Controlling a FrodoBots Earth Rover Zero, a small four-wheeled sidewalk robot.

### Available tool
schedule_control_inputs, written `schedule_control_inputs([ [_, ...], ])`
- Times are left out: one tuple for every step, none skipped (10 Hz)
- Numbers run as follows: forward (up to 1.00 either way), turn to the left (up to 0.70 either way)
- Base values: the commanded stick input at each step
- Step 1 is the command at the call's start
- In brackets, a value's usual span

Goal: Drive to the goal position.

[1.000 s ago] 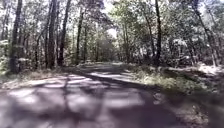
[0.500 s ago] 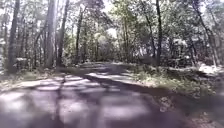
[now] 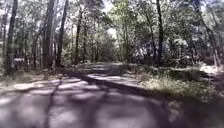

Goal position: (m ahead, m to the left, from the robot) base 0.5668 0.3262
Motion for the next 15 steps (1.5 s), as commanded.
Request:
schedule_control_inputs([
  [0.45,-0.22],
  [0.45,-0.17],
  [0.45,-0.13],
  [0.45,-0.08],
  [0.45,-0.03],
  [0.45,0.0],
  [0.45,0.0],
  [0.45,0.0],
  [0.45,0.0],
  [0.45,0.0],
  [0.45,0.0],
  [0.45,0.0],
  [0.45,0.0],
  [0.45,0.0],
  [0.45,0.01],
])
